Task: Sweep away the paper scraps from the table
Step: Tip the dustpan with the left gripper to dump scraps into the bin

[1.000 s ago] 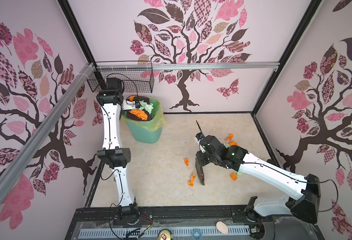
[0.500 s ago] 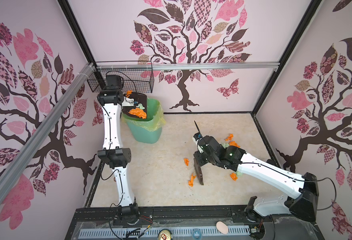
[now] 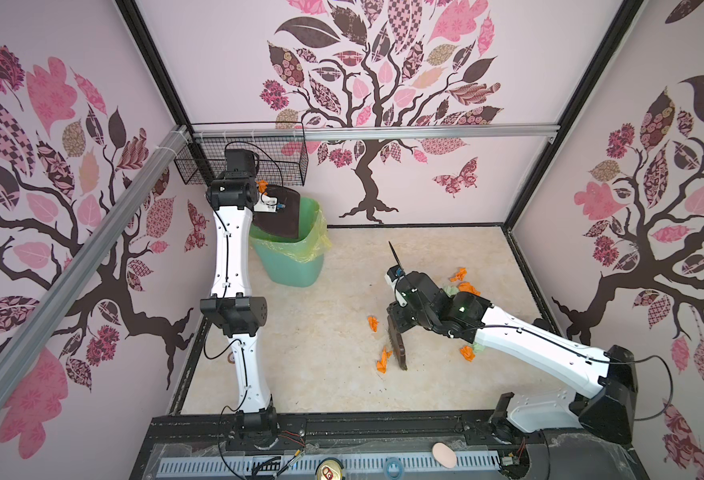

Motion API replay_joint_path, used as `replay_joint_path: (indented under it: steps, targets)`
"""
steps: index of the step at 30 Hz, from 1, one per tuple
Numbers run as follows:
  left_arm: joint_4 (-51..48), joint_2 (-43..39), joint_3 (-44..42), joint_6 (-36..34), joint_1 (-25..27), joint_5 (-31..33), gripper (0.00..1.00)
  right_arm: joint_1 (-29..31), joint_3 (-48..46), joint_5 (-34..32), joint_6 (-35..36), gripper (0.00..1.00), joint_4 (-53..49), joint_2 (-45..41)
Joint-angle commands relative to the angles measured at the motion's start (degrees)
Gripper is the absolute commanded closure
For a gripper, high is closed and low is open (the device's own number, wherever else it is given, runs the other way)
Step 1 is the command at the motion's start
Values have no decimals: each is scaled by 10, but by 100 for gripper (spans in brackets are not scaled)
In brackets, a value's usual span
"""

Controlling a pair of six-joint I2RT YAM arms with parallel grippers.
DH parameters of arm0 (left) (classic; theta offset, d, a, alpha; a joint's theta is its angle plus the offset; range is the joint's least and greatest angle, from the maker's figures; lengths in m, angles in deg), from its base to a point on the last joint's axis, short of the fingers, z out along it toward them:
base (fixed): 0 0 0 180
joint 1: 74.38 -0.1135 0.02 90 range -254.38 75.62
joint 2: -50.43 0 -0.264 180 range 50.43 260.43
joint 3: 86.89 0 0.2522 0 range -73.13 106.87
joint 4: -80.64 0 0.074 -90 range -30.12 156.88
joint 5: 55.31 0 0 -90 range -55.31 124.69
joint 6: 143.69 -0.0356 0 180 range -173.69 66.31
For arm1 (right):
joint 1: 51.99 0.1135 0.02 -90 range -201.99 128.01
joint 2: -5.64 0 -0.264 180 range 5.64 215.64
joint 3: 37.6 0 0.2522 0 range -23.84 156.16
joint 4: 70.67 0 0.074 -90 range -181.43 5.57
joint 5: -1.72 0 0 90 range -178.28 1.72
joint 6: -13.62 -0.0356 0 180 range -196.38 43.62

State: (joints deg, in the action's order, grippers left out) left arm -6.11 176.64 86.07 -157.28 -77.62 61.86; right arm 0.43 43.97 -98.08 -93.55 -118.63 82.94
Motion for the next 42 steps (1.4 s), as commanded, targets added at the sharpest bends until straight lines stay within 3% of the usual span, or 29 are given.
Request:
replay_joint_path:
  steps: [1, 10, 27, 36, 42]
  targets:
    - [50, -31, -11, -1, 2, 2, 89, 5, -37, 30, -23, 100, -78, 23]
    - [72, -73, -52, -7, 10, 7, 88, 5, -40, 32, -25, 100, -76, 19]
    - [25, -99, -69, 12, 18, 0, 93, 7, -44, 29, -32, 100, -80, 7]
    - [-34, -159, -175, 27, 23, 15, 94, 10, -34, 34, -29, 100, -71, 18]
    - [-49, -146, -148, 12, 26, 27, 94, 18, -30, 33, -30, 100, -68, 22]
